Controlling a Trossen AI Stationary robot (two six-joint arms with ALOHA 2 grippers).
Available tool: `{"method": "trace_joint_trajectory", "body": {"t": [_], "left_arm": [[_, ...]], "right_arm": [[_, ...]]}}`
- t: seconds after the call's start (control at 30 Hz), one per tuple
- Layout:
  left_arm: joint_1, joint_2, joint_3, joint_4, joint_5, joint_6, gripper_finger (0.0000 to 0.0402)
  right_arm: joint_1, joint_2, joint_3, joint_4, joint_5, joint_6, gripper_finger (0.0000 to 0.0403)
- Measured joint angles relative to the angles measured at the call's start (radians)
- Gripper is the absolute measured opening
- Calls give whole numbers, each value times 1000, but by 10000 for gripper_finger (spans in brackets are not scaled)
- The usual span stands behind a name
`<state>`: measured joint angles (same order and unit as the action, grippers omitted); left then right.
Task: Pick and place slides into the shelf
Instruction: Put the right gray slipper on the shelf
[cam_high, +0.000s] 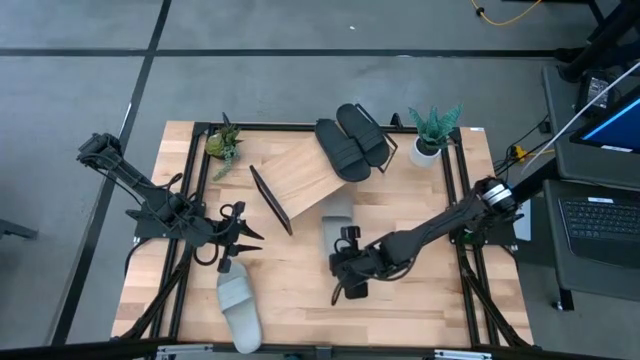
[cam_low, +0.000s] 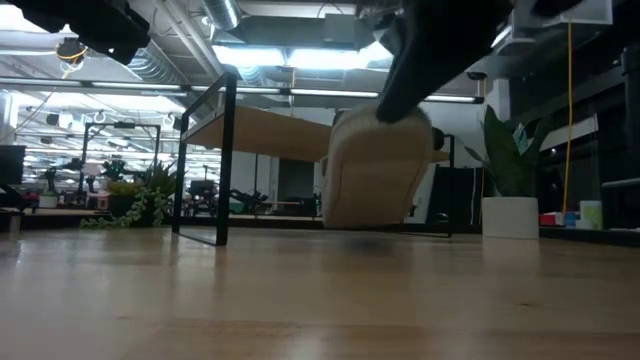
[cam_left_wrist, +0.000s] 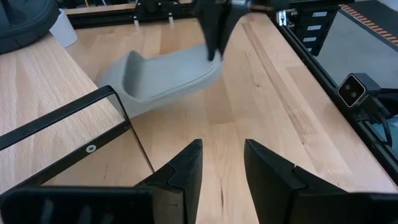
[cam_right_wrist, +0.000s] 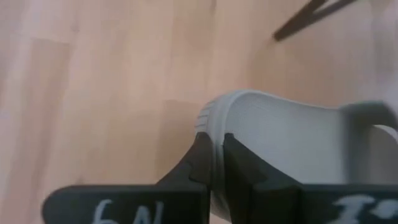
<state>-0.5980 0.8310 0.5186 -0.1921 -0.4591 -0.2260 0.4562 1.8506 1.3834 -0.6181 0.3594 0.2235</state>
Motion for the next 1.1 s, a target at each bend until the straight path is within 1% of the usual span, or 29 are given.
{"method": "trace_joint_trajectory", "body": {"t": [0.2,0.57,0.73,0.9,1.0,1.1], "left_arm": [[0,0,0,2,0,-1,110],[0,0,0,9,0,-9,110],[0,0,0,13,0,-10,110],[0,0,0,23,0,-11,110],[0,0,0,23,0,-11,110],[0,0,0,23,0,-11,110]], "right_arm": [[36,-33,1,-11,-16,5,22],[100,-37,3,-50,-14,9,22],[144,-37,76,-140,-10,44,22],[204,-37,194,-257,85,37,22],[241,-37,267,-338,172,35,22],[269,-38,320,-366,240,12,22]]}}
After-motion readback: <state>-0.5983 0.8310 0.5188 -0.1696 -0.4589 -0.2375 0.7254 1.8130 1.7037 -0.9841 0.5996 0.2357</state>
